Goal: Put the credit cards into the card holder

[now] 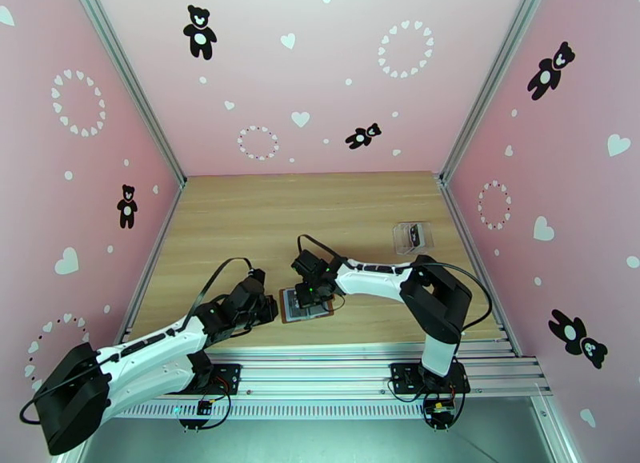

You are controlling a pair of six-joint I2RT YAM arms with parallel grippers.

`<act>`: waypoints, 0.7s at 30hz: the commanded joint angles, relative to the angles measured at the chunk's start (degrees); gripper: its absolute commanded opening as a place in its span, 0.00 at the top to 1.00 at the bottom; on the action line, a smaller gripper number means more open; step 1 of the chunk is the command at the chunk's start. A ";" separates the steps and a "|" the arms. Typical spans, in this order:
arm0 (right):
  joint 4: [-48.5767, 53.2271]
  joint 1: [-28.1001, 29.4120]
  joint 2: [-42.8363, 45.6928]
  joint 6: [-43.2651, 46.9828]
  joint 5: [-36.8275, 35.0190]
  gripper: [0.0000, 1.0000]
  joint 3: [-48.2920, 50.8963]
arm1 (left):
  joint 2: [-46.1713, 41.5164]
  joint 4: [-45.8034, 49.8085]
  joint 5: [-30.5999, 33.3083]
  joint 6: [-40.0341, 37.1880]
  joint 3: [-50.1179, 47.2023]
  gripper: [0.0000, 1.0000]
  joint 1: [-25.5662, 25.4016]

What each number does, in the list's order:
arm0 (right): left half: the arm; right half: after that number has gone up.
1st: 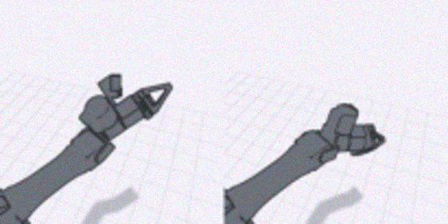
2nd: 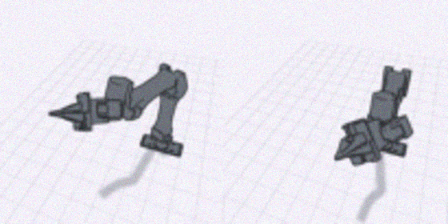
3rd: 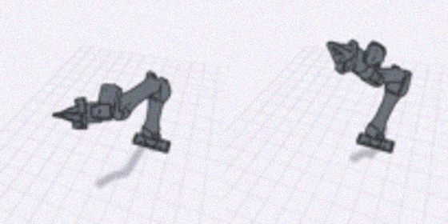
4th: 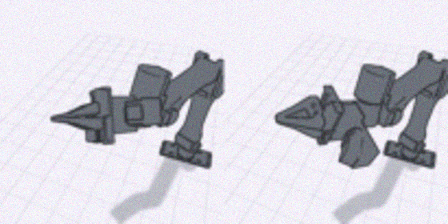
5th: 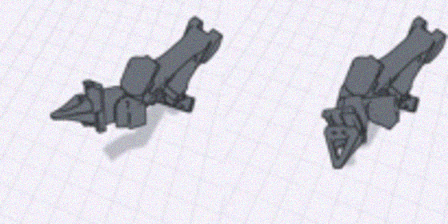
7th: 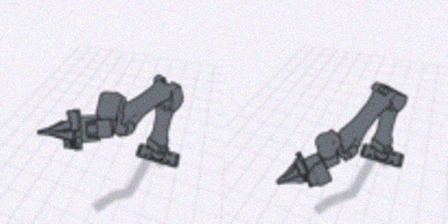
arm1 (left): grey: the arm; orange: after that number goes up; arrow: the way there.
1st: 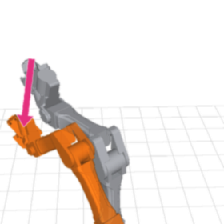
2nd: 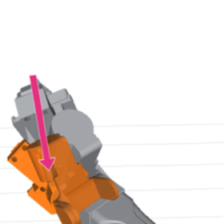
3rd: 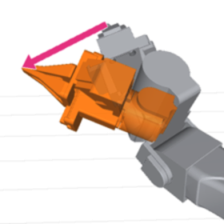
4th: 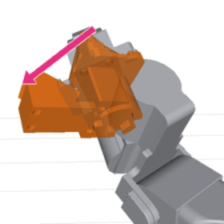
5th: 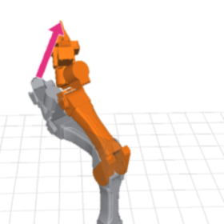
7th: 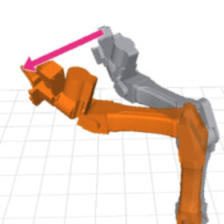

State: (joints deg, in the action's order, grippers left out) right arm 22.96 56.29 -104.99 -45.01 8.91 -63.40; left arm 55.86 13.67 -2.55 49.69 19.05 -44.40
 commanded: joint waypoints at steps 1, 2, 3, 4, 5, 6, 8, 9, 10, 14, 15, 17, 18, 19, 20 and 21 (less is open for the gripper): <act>1.77 0.29 -1.61 0.10 -1.01 0.96 0.72 | -1.03 1.53 -0.50 0.46 1.39 1.00 -0.33; 1.67 0.23 -1.78 0.10 -1.00 0.96 0.73 | -0.98 1.44 -0.54 0.50 1.43 1.00 -0.33; 1.57 0.23 -1.90 0.05 -0.87 0.96 0.79 | -0.83 1.16 -0.63 0.49 1.52 1.00 -0.33; 1.37 0.25 -2.03 0.03 -0.67 0.96 0.82 | -0.60 0.85 -0.84 0.63 1.57 1.00 -0.27; 1.23 0.23 -2.13 0.01 -0.49 0.96 0.90 | -0.35 0.46 -1.03 0.73 1.57 1.00 -0.33; 1.18 0.24 -2.23 0.01 -0.51 0.96 0.91 | -0.04 0.01 -1.27 0.75 1.72 1.00 -0.29; 1.19 0.23 -2.25 0.00 -0.46 0.96 0.99 | 0.51 -1.43 -2.02 0.93 1.79 0.99 -0.40; 1.09 0.24 -2.24 0.01 -0.47 0.96 1.08 | 0.82 -2.40 -2.45 1.05 1.80 0.97 -0.42; 1.04 0.25 -2.24 0.01 -0.38 0.96 1.09 | 1.24 -3.31 -3.00 1.17 1.78 0.96 -0.49; 0.97 0.23 -2.25 0.10 -0.38 0.96 1.17 | 3.03 -5.95 -4.19 1.20 2.13 0.92 -0.59; 0.96 0.28 -2.24 0.10 -0.31 0.96 1.28 | 3.79 -6.43 -4.35 1.15 2.33 0.91 -0.60; 0.80 0.24 -2.24 0.02 -0.29 0.96 1.35 | 5.04 -6.98 -4.47 1.15 2.66 0.91 -0.60; 0.69 0.23 -2.24 0.01 -0.21 0.96 1.44 | 5.58 -7.48 -4.54 1.19 2.68 0.90 -0.65; 0.62 0.26 -2.16 -0.04 -0.18 0.96 1.58 | 6.12 -8.15 -4.64 1.31 2.67 0.87 -0.69; 0.62 0.23 -2.17 0.01 -0.16 0.96 1.67 | 6.64 -8.68 -4.89 1.39 2.66 0.84 -0.60; 0.63 0.23 -2.06 0.01 -0.21 0.96 1.72 | 7.18 -9.22 -5.11 1.54 2.66 0.82 -0.64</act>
State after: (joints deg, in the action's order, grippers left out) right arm 22.37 56.29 -105.38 -45.01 8.93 -63.09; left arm 61.76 7.11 -6.02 50.92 20.51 -44.47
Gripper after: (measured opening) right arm 0.058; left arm 0.170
